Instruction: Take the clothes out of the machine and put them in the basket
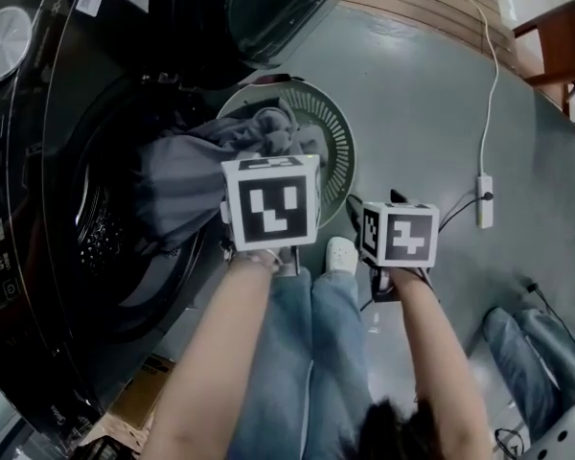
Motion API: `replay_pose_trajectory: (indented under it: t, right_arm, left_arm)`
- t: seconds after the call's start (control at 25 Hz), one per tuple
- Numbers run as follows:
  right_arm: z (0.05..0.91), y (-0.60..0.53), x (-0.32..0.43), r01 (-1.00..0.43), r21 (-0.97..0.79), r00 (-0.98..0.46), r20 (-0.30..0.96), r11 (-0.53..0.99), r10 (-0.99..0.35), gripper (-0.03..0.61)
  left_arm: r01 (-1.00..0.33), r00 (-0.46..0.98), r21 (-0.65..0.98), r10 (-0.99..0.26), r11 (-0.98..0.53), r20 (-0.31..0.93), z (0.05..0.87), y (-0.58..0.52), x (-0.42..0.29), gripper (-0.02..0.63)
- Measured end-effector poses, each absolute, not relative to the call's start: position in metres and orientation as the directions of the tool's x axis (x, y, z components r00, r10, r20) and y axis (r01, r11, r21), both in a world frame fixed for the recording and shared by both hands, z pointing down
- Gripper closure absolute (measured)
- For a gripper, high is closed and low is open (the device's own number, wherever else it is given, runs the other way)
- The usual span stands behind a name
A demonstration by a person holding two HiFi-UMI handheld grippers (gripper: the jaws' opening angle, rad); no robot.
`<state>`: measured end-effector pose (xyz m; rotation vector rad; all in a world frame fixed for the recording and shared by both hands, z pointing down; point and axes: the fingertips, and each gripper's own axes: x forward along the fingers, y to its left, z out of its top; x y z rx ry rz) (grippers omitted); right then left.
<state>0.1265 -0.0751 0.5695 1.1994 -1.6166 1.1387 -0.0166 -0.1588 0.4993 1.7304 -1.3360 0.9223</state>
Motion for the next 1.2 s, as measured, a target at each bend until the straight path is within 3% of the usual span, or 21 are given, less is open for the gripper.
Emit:
replay_pose_trajectory:
  t: [0.2, 0.4, 0.44, 0.52, 0.6, 0.84, 1.2]
  right_arm:
    - [0.569, -0.084, 0.145, -0.980, -0.182, -0.196, 0.942, 0.075, -0.271, 0.252]
    - [0.567, -0.084, 0.145, -0.977, -0.197, -0.213, 0.940, 0.085, -0.268, 0.252]
    - [0.567, -0.084, 0.145, -0.977, -0.195, -0.213, 0.940, 0.091, -0.267, 0.252]
    - [0.569, -0.081, 0.145, -0.976, -0.196, -0.214, 0.941, 0.093, -0.262, 0.252]
    - [0.571, -0.076, 0.142, -0.975, -0.199, -0.217, 0.943, 0.096, -0.253, 0.252]
    - [0.577, -0.068, 0.125, -0.972, -0.202, -0.225, 0.947, 0.117, -0.231, 0.252]
    - [0.584, -0.062, 0.083, -0.959, -0.231, -0.263, 0.942, 0.165, -0.207, 0.252]
  left_arm:
    - [-0.946, 0.285, 0.172, -0.453, -0.276, 0.845, 0.493, -0.161, 0.021, 0.560]
    - [-0.957, 0.237, 0.128, -0.445, -0.261, 0.864, 0.501, -0.160, 0.016, 0.554]
    - [-0.960, 0.208, 0.097, -0.442, -0.262, 0.872, 0.504, -0.158, 0.012, 0.516]
    - [-0.965, 0.149, 0.034, -0.435, -0.261, 0.888, 0.513, -0.154, 0.002, 0.288]
    - [-0.967, 0.099, -0.016, -0.431, -0.256, 0.897, 0.521, -0.148, -0.013, 0.169]
    - [-0.959, -0.015, -0.128, -0.406, -0.252, 0.914, 0.541, -0.129, -0.069, 0.086]
    - [-0.957, -0.182, -0.251, -0.368, -0.148, 0.912, 0.553, -0.101, -0.173, 0.063]
